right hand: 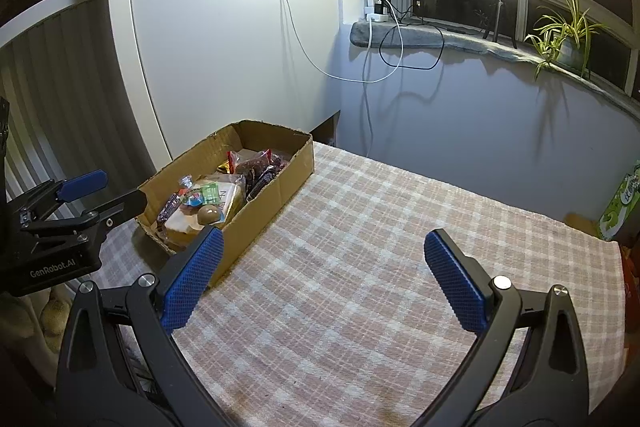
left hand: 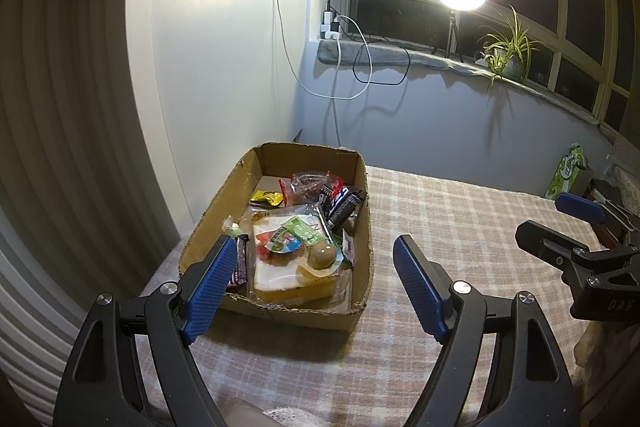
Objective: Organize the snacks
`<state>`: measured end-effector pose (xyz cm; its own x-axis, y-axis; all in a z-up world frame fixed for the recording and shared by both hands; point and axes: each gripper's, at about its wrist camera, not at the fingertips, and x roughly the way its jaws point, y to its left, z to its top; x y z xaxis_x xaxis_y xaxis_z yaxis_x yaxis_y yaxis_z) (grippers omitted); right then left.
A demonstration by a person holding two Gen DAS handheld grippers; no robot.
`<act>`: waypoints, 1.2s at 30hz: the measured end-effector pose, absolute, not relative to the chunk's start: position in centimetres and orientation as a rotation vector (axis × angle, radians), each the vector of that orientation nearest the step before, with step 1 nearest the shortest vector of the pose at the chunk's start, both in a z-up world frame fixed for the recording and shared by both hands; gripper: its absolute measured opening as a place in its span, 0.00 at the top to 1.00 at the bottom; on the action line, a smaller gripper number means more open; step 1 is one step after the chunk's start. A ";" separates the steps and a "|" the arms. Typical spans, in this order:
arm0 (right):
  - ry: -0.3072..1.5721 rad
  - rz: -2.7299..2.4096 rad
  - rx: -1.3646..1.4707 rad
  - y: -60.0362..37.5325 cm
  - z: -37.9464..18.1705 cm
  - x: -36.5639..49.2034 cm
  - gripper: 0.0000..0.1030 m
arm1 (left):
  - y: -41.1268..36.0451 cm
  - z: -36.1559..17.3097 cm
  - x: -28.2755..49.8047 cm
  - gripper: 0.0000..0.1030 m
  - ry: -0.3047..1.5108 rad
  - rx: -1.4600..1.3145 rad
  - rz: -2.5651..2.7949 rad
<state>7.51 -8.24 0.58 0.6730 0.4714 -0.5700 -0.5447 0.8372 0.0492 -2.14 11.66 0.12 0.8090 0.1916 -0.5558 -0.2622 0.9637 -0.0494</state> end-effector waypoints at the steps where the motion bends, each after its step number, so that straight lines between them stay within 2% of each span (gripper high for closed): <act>1: 0.604 0.573 -0.129 -8.3 0.6 7.5 0.01 | 11.7 0.1 -2.1 0.22 0.579 -0.127 0.244; 36: 0.616 0.560 -0.111 -8.6 0.0 7.7 0.01 | 11.1 0.0 -2.0 0.22 0.585 -0.128 0.237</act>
